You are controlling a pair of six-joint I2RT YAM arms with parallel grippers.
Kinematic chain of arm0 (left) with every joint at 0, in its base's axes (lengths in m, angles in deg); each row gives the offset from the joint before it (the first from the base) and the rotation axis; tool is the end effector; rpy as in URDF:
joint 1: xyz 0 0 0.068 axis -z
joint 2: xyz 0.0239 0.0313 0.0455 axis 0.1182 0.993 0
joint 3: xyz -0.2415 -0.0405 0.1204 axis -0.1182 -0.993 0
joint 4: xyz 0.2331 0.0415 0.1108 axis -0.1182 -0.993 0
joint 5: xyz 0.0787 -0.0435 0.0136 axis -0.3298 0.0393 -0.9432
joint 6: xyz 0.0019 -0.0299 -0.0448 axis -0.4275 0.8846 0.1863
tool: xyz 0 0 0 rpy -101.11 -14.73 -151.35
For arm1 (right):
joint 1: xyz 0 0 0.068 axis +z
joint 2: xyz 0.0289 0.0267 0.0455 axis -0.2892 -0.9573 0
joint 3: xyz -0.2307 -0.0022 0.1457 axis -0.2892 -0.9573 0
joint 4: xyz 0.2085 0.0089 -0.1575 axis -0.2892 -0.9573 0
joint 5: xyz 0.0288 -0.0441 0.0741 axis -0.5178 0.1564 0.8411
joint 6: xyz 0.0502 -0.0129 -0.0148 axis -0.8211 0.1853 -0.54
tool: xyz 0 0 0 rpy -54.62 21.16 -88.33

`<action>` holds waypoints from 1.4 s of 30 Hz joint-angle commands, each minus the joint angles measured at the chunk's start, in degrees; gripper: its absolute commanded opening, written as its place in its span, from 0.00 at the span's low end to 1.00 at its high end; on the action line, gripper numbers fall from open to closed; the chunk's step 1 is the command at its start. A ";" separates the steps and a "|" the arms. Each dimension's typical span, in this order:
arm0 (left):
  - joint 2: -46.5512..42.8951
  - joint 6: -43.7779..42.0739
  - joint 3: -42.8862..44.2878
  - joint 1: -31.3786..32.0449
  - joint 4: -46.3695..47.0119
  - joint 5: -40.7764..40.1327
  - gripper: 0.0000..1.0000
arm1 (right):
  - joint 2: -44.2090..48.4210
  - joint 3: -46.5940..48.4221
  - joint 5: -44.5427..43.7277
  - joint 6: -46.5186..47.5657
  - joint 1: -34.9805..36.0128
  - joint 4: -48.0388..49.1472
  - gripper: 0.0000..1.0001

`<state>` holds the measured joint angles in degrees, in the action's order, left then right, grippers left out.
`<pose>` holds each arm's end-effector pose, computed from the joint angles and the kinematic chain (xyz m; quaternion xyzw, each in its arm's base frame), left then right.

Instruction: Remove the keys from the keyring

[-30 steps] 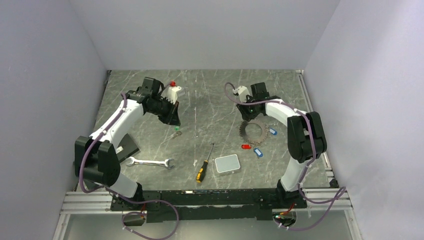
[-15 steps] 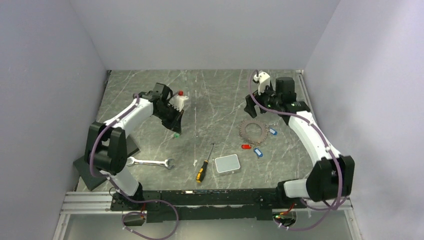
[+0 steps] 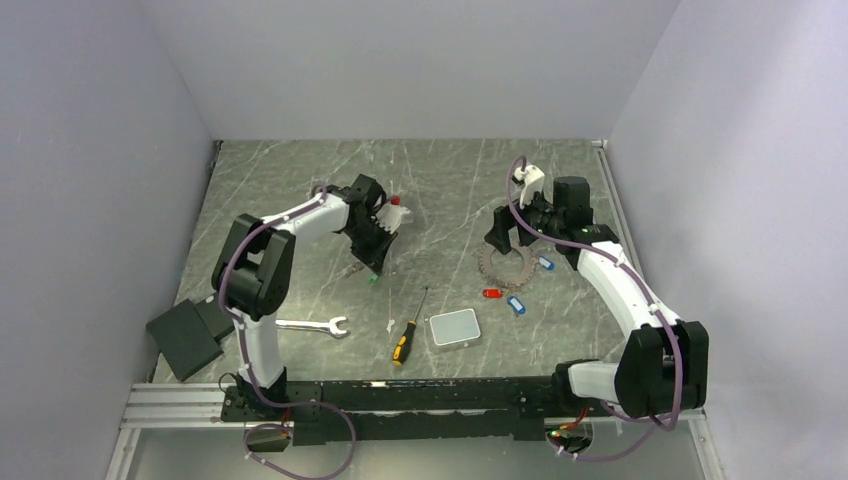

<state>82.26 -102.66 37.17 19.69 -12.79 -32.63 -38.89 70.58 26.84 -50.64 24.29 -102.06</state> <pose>0.3246 -0.1774 0.1762 0.3570 0.9059 -0.2109 0.0860 0.2687 0.0534 0.2707 -0.2583 0.8347 0.2184 0.4345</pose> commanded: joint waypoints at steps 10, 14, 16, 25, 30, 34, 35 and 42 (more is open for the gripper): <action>4.80 3.10 7.25 0.50 0.78 -5.69 0.09 | 1.06 -0.89 3.35 -1.02 -0.74 4.51 1.00; 3.15 2.01 8.39 0.42 -0.67 -6.10 0.33 | 1.09 -0.92 3.12 -0.94 -0.81 4.43 1.00; 1.89 1.75 8.76 0.41 -1.49 -5.36 0.51 | 0.95 -1.01 3.53 -1.01 -0.82 4.45 1.00; -4.88 -0.12 12.45 -4.19 -6.94 2.82 0.99 | 1.43 -1.44 4.93 -1.70 -1.11 5.41 1.00; -8.31 -3.52 16.78 -10.01 -10.21 3.92 0.99 | 3.17 -1.78 5.19 -3.40 -2.64 6.51 1.00; -11.61 -4.86 19.45 -16.40 -11.99 5.68 0.99 | 4.03 -0.89 5.33 -6.39 -6.17 6.58 1.00; -12.17 -4.44 19.89 -19.32 -12.26 7.05 1.00 | 3.97 -0.49 5.73 -6.66 -7.06 6.31 1.00; -15.52 -1.83 13.67 -34.47 -7.55 16.12 1.00 | -2.96 7.78 14.05 -3.52 -22.27 -2.52 1.00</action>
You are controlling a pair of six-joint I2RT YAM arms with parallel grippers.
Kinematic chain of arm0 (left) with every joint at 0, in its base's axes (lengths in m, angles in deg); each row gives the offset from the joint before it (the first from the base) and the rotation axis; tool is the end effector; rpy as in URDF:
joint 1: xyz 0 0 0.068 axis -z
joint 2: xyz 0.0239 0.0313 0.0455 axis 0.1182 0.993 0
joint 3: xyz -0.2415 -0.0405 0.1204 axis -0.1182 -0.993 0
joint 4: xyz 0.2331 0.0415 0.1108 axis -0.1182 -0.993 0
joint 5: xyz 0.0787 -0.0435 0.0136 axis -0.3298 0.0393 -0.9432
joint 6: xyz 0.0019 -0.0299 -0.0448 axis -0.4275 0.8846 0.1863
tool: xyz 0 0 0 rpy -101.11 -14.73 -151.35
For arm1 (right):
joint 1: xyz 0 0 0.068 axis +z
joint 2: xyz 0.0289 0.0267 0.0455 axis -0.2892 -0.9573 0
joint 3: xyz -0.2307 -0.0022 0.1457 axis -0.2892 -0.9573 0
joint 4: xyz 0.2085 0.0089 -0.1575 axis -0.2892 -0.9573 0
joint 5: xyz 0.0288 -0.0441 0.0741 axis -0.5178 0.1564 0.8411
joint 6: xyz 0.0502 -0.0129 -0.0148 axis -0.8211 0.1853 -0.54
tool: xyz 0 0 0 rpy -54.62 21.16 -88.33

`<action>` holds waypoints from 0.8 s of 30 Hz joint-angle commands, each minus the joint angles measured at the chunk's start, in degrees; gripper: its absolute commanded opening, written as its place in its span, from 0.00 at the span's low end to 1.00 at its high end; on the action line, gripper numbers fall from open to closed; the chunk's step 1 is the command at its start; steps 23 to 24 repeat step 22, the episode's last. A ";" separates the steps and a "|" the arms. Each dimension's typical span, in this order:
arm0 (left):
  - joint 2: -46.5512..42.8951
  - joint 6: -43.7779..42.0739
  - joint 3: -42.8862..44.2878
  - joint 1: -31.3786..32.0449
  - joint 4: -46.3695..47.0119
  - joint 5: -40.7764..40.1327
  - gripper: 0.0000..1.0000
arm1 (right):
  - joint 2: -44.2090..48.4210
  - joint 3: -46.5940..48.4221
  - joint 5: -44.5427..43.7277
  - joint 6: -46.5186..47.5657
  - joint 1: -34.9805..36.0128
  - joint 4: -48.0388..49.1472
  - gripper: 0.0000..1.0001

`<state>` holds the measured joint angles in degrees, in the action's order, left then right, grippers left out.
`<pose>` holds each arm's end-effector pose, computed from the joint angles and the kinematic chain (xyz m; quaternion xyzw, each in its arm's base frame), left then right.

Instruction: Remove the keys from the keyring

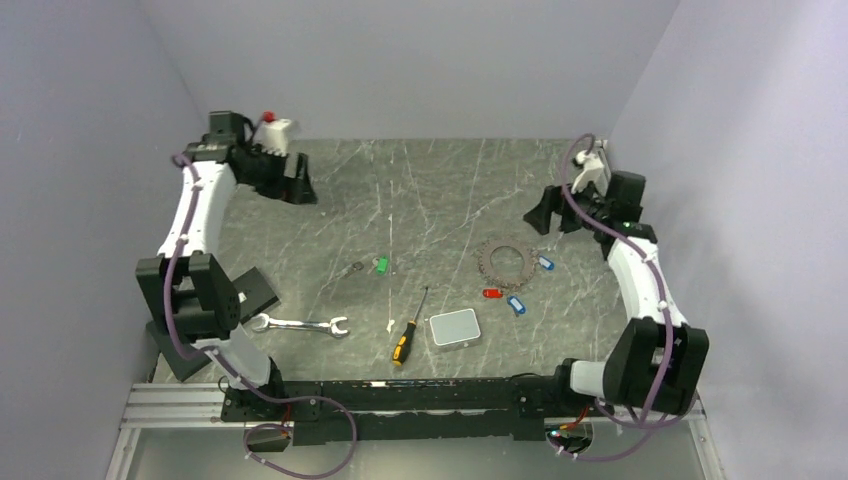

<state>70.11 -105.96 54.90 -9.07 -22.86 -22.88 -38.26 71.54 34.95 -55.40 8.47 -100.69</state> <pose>0.3574 -0.0051 0.3353 0.1985 0.9023 -0.2232 0.3109 0.2726 -0.0176 0.2828 -0.1428 0.8381 0.2302 0.4735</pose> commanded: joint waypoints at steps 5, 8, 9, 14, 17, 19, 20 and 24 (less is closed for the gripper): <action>-7.58 5.29 -13.99 -8.61 11.22 2.15 0.99 | -6.87 3.36 7.67 -0.03 -12.26 0.72 1.00; -9.58 6.56 -19.47 -8.51 14.32 0.16 0.99 | -7.46 -1.18 6.18 -0.93 -12.28 5.77 1.00; -10.05 7.09 -20.68 -8.56 15.19 -0.31 0.99 | -7.78 -1.96 5.79 -0.80 -12.31 6.38 1.00; -11.09 9.54 -23.56 -8.46 17.94 -2.19 1.00 | -10.17 -2.06 5.69 0.70 -12.29 4.88 1.00; -10.85 10.51 -23.74 -8.52 18.19 -2.56 0.99 | -10.07 -2.42 6.26 0.37 -12.19 5.28 1.00; -10.67 11.52 -23.88 -8.52 18.55 -3.23 0.99 | -9.73 -2.52 6.55 0.25 -12.18 5.34 1.00; -10.59 11.91 -23.87 -8.47 18.69 -3.65 0.99 | -9.63 -2.65 6.52 0.23 -12.20 5.37 1.00; -10.81 12.34 -24.06 -8.46 19.36 -3.98 0.99 | -9.28 -2.90 6.61 0.23 -12.18 5.33 1.00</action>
